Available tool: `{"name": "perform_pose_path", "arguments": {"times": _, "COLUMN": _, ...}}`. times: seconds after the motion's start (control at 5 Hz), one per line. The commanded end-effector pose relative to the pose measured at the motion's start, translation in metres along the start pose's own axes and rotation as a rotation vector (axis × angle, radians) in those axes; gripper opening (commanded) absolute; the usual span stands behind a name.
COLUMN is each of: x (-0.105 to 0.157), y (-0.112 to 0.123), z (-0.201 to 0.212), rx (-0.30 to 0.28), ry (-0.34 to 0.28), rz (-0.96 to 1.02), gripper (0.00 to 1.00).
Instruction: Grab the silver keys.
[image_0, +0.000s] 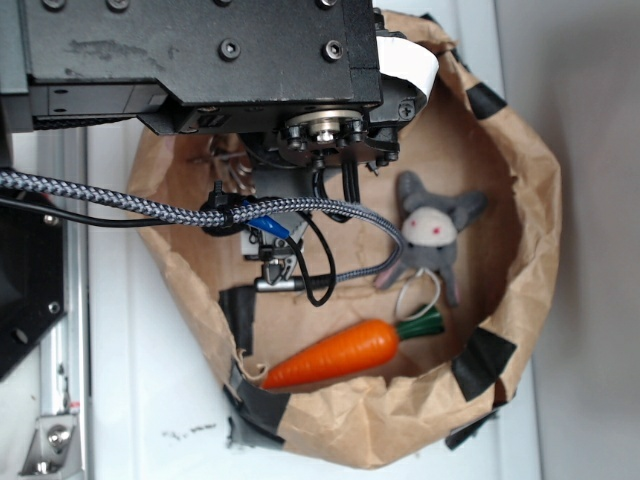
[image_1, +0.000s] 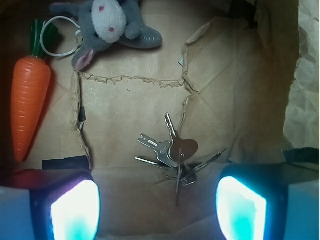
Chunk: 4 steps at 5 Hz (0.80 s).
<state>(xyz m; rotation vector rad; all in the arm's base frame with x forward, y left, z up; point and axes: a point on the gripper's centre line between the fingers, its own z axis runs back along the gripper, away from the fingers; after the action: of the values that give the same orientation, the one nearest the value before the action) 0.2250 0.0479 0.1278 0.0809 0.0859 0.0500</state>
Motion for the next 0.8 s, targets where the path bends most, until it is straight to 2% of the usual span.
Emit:
{"name": "perform_pose_path", "arguments": {"times": 0.0, "x": -0.003, "y": 0.002, "z": 0.002, "rx": 0.041, "ry": -0.053, "rz": -0.012, "gripper": 1.0}}
{"name": "perform_pose_path", "arguments": {"times": 0.2, "x": -0.001, "y": 0.002, "z": -0.013, "rx": 0.077, "ry": -0.009, "rz": -0.024, "gripper": 1.0}}
{"name": "perform_pose_path", "arguments": {"times": 0.6, "x": 0.003, "y": -0.002, "z": -0.035, "rx": 0.087, "ry": 0.016, "rz": -0.057, "gripper": 1.0}}
